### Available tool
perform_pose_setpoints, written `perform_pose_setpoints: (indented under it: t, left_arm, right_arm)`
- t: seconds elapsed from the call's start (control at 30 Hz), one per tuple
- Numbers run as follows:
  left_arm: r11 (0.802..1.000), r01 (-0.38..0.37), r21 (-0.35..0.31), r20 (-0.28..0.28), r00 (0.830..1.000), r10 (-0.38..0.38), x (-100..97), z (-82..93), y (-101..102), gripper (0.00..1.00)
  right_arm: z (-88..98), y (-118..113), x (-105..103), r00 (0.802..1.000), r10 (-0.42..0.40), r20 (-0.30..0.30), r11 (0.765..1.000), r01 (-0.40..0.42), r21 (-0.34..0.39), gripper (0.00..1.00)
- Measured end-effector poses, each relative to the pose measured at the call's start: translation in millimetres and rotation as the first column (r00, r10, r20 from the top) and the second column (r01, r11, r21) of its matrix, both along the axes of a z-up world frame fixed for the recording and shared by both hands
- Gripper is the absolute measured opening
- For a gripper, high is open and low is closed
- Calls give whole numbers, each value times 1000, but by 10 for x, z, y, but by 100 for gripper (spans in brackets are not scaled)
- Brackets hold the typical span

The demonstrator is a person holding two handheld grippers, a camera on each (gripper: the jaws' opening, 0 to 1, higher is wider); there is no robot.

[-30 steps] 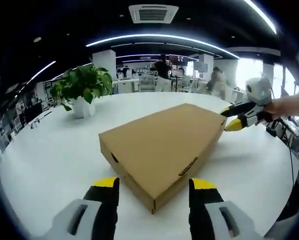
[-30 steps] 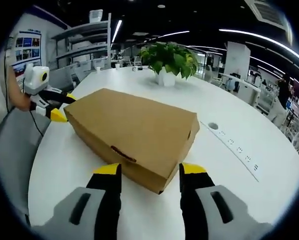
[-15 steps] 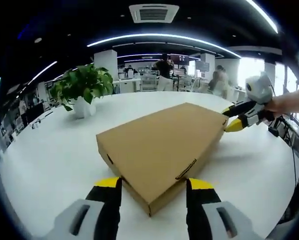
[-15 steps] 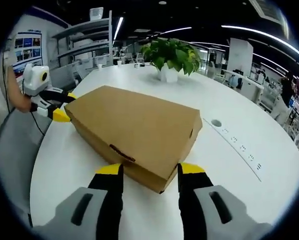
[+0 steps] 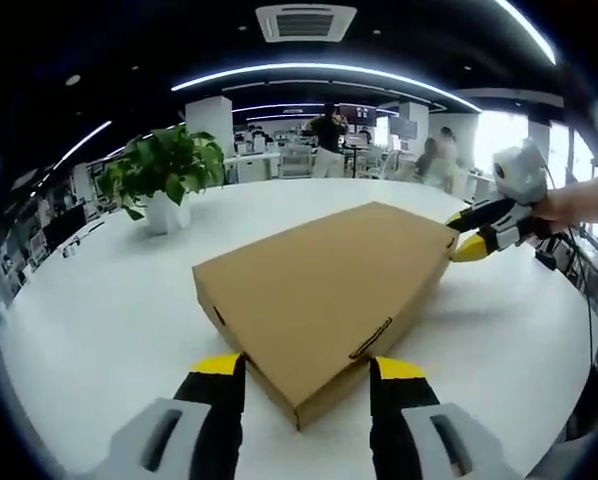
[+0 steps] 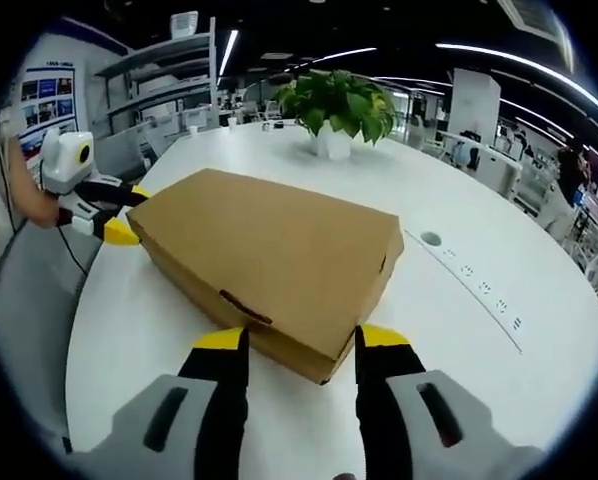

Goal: Operate the shoe box by opening the lid, removing the specified soft item, and placing it in the target area until the item is outside and the box remains undamaged.

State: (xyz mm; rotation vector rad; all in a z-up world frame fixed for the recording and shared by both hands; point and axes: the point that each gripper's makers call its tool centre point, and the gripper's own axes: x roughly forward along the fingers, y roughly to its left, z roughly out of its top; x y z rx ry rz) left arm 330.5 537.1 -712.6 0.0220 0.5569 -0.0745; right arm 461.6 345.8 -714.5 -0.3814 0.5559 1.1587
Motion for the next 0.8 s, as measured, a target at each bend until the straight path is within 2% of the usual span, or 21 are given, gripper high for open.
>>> perform_pose_setpoints:
  t: [0.8]
  left_arm:
    - [998,61,-13,-47,997,-61,-106,-2,160,48]
  right_arm:
    - [3,37,-287,998,-67,-11,997,67,-35,36]
